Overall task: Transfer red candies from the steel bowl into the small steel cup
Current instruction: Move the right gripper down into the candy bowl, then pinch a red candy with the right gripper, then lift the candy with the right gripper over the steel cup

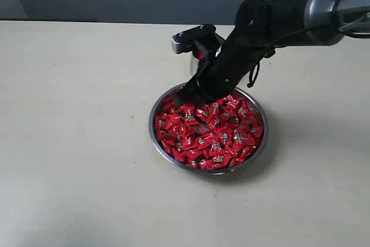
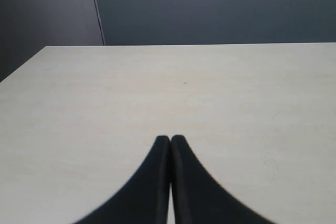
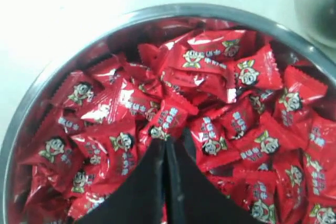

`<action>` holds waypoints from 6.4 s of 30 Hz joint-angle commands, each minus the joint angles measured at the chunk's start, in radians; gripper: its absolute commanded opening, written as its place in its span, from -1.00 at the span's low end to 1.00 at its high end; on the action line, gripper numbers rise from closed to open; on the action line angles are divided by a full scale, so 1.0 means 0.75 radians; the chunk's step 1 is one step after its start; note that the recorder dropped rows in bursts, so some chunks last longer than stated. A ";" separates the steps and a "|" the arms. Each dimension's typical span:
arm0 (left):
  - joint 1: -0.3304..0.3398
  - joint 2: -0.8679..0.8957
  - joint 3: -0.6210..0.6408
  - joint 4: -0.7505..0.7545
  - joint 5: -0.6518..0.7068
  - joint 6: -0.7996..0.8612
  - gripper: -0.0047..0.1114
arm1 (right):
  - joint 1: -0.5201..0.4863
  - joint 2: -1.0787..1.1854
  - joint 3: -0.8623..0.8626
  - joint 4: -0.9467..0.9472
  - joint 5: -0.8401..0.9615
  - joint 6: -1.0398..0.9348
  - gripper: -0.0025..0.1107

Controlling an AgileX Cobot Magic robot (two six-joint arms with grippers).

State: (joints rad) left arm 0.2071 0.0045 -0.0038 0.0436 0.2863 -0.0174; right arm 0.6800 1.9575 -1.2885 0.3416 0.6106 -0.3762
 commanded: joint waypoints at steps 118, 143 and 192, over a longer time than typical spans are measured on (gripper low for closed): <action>0.001 -0.006 0.005 0.002 -0.002 -0.003 -0.91 | 0.097 0.288 -0.349 -0.074 0.427 0.099 -0.73; 0.001 -0.006 0.005 0.002 -0.002 -0.003 -0.91 | 0.081 0.139 -0.511 -0.434 0.481 0.275 -0.97; 0.001 -0.006 0.005 0.002 -0.002 -0.003 -0.91 | -0.174 0.512 -0.988 -0.349 0.439 0.307 -0.97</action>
State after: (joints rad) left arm 0.2071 0.0045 -0.0038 0.0436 0.2863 -0.0174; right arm 0.5518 2.3411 -2.0245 0.0809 0.9350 -0.1341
